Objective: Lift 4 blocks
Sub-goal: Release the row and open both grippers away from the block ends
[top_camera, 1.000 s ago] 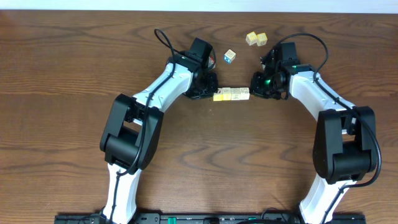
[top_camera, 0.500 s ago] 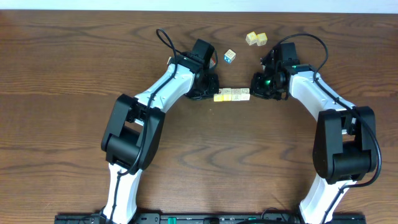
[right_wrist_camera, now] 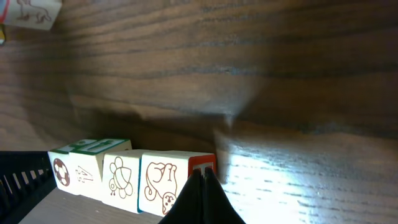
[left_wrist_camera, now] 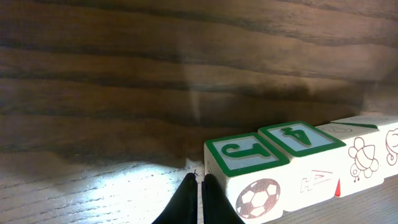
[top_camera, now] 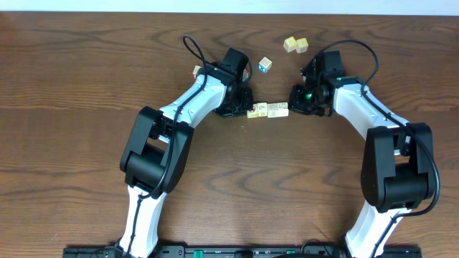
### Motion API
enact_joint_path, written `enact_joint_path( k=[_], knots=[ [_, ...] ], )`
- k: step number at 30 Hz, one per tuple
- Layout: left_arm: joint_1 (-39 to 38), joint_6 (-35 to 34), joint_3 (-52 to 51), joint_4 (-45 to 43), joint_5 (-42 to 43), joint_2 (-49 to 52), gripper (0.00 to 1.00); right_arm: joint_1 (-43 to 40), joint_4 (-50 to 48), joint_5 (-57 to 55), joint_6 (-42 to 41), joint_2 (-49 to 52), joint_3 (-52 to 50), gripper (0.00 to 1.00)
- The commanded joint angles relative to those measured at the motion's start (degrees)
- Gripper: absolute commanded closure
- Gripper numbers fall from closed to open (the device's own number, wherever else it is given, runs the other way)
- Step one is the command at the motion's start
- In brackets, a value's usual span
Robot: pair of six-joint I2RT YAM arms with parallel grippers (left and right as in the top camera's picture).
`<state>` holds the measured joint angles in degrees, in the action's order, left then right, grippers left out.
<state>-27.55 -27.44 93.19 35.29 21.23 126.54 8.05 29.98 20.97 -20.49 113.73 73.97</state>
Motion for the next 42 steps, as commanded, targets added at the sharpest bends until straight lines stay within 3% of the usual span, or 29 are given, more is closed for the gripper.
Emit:
enact_joint_path(
  k=[1, 24, 42],
  knots=[
    [-3.39, -0.74, 0.98, -1.66, 7.65, 1.22, 0.93, 2.54, -0.85, 8.90, 0.37, 0.76, -2.21, 0.99],
    [-3.32, -0.68, 1.03, 1.95, 3.32, 1.18, 0.93, 2.60, -0.57, 2.45, 0.42, 0.76, -2.54, 0.99],
    [1.31, 6.03, 1.11, 4.76, 2.08, 1.18, 0.93, 3.65, -0.87, 2.43, 0.39, 0.76, -2.54, 0.99]
  ],
)
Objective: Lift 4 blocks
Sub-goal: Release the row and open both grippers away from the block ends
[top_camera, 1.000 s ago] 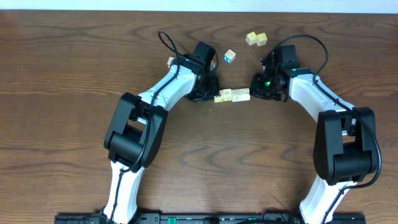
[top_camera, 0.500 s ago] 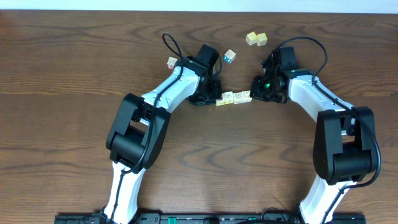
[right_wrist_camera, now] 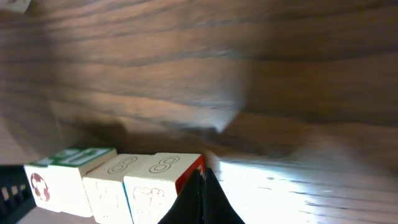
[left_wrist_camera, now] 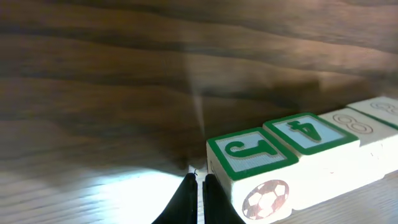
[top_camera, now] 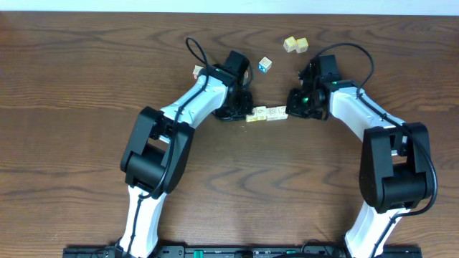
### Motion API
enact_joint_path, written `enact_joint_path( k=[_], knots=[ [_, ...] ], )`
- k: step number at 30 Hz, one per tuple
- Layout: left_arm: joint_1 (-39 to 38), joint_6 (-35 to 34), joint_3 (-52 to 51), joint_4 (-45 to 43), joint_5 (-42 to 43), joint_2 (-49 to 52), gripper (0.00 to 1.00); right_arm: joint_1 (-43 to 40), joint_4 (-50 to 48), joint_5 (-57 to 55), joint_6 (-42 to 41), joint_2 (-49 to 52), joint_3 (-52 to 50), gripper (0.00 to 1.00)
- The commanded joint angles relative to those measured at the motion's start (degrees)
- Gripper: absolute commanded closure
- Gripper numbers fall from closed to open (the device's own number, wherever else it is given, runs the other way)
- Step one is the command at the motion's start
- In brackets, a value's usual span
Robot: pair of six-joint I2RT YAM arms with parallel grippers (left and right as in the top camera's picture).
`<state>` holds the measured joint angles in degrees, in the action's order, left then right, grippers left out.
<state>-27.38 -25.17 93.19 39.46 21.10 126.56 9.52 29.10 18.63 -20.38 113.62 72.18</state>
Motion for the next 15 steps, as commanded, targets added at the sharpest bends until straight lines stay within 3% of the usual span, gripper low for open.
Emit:
enact_joint_path(
  k=[1, 15],
  knots=[
    [1.46, 4.13, 1.11, 1.05, 2.23, 1.16, 0.93, 2.19, 0.00, 4.76, 0.26, 0.87, -0.74, 0.99],
    [2.43, 8.57, 1.14, 1.64, 4.31, 1.16, 0.93, 2.21, 0.22, 5.40, 0.26, 0.87, -0.74, 0.99]
  ],
)
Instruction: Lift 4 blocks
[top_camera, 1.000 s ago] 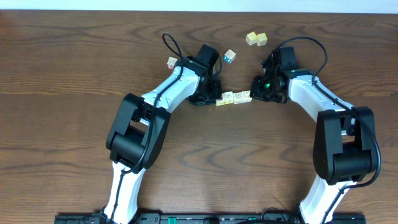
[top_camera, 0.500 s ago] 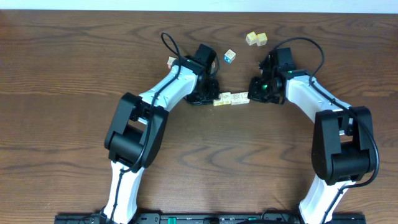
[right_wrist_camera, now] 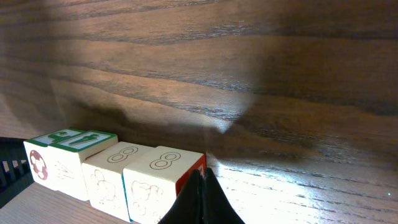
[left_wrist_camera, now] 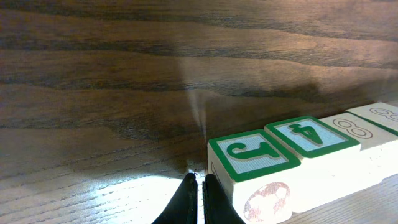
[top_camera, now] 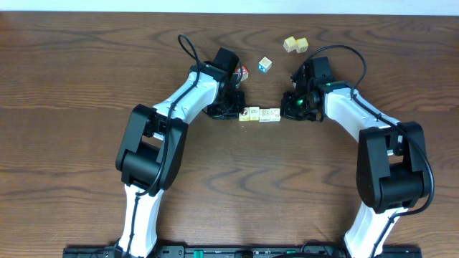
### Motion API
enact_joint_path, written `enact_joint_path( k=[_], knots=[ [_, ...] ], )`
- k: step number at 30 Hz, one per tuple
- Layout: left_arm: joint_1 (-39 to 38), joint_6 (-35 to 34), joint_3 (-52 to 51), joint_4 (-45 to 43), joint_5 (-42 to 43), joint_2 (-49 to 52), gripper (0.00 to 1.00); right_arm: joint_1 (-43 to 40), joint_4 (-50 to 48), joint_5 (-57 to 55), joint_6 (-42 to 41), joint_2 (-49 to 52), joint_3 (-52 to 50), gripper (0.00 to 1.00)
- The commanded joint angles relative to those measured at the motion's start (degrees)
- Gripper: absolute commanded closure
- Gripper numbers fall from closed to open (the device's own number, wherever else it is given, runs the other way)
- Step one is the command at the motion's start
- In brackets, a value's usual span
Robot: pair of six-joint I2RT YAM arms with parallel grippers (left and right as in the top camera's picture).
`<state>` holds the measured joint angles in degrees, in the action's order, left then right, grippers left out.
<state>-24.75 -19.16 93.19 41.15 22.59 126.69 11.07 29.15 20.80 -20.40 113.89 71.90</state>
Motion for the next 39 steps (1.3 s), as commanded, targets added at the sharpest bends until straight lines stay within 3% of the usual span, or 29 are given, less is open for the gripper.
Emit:
enact_joint_path(
  k=[1, 14, 27, 31, 32, 35, 39],
  knots=[
    [-0.20, 3.15, 1.18, -0.02, 2.82, 1.03, 0.92, 0.66, 0.20, 3.21, 0.28, 0.61, -0.46, 0.99],
    [-0.15, 4.11, 4.46, 3.48, -11.50, -1.25, 0.93, 0.48, 1.11, -0.04, 0.28, 0.61, -0.44, 0.99],
    [1.42, 3.85, 4.46, 4.46, -16.26, -8.61, 0.92, -1.73, 9.14, -9.14, 0.33, 0.22, 1.38, 0.98],
    [4.24, 3.87, 4.46, 6.40, -16.24, -13.53, 0.70, -3.21, 15.34, -12.07, 0.48, -0.63, 4.83, 0.77],
    [5.79, 3.87, 4.46, 7.32, -16.24, -15.91, 0.62, -3.91, 17.92, -12.02, 1.29, -1.33, 6.54, 0.65],
    [8.90, 3.87, 4.46, 8.96, -16.24, -20.31, 0.48, -5.20, 23.37, -12.04, 2.58, -3.65, 10.03, 0.44],
    [13.66, 3.91, 4.46, 11.02, -16.24, -25.70, 0.32, -6.34, 30.21, -12.68, 4.00, -8.90, 13.94, 0.32]
  ],
)
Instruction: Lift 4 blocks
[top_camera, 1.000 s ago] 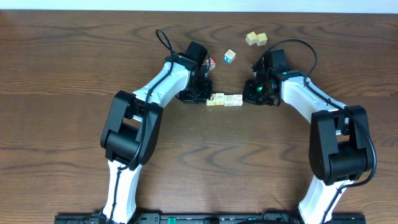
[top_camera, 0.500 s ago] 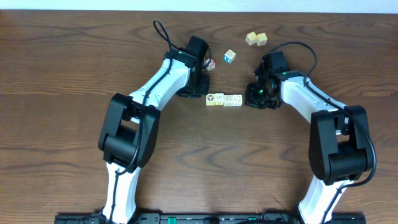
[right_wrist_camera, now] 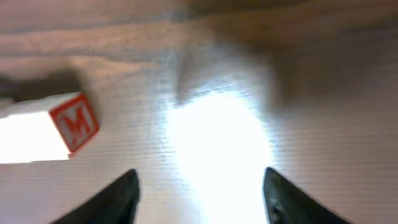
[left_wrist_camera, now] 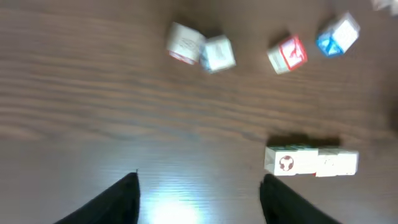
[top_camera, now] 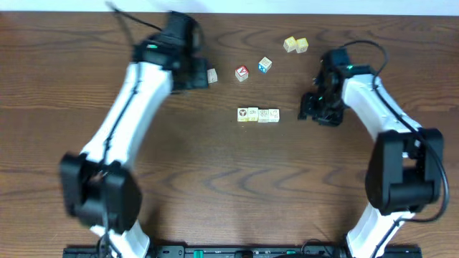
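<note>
A short row of wooden blocks point(top_camera: 258, 115) lies on the table; its soccer-ball end shows in the left wrist view point(left_wrist_camera: 310, 162), its red M end in the right wrist view point(right_wrist_camera: 73, 122). My left gripper point(top_camera: 188, 72) is open and well up and left of the row, with nothing between its fingers point(left_wrist_camera: 118, 200). My right gripper point(top_camera: 319, 111) is open just right of the row, apart from it, its fingers point(right_wrist_camera: 118, 198) holding nothing.
Loose blocks lie at the back: a pale pair point(left_wrist_camera: 200, 48) beside the left gripper point(top_camera: 211, 75), a red one point(top_camera: 242, 73), a blue one point(top_camera: 265, 64), and a yellowish pair point(top_camera: 295, 44). The table's far edge runs along the top.
Both grippers were shut and pressed against the row's two ends. Now both are open. The left one has moved far up and left, the right one a little to the right. The row stays put.
Both shut grippers squeezed the block row end to end throughout the earlier moments, and the row shifted a little left between them. By now both have opened and drawn away, leaving the row lying on the table.
</note>
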### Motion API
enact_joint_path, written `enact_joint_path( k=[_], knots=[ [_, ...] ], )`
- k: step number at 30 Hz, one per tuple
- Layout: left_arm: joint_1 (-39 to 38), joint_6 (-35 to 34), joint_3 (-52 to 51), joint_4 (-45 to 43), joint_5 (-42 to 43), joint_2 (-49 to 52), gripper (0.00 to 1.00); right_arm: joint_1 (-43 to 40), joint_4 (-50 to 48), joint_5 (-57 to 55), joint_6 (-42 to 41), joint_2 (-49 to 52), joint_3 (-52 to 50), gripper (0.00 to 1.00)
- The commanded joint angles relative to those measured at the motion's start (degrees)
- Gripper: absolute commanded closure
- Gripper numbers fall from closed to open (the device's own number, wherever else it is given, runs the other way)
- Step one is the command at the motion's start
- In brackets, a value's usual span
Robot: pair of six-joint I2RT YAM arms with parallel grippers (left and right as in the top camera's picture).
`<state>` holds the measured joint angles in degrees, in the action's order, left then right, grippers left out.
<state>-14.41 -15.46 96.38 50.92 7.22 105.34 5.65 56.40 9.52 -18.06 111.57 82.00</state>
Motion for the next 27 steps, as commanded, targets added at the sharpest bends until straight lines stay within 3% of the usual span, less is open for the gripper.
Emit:
enact_joint_path(
  k=[1, 2, 14, 17, 23, 27],
  knots=[
    [4.39, 0.24, 1.27, 1.64, -0.90, -5.27, 0.29, -1.01, 4.50, -1.81, 1.90, -8.74, 4.50, 0.11],
    [5.70, 0.24, 1.27, 2.03, -0.87, -6.21, 0.28, -1.01, 5.42, -1.99, 2.03, -10.58, 4.79, 0.01],
    [13.88, 0.22, 1.25, 3.04, -0.87, -7.39, 0.27, -0.31, 16.65, -5.16, 2.69, -35.36, 4.90, 0.01],
    [13.86, 0.22, 1.25, 3.04, -0.87, -7.41, 0.27, -0.31, 16.79, -4.70, 2.29, -37.86, 4.90, 0.01],
    [13.86, 0.22, 1.25, 3.04, -0.87, -7.41, 0.27, -0.31, 16.70, -2.93, -6.05, -38.53, 4.90, 0.01],
    [13.86, 0.22, 1.25, 3.04, -0.87, -7.41, 0.27, -0.31, 16.70, -3.13, -6.34, -38.49, 4.90, 0.01]
  ],
)
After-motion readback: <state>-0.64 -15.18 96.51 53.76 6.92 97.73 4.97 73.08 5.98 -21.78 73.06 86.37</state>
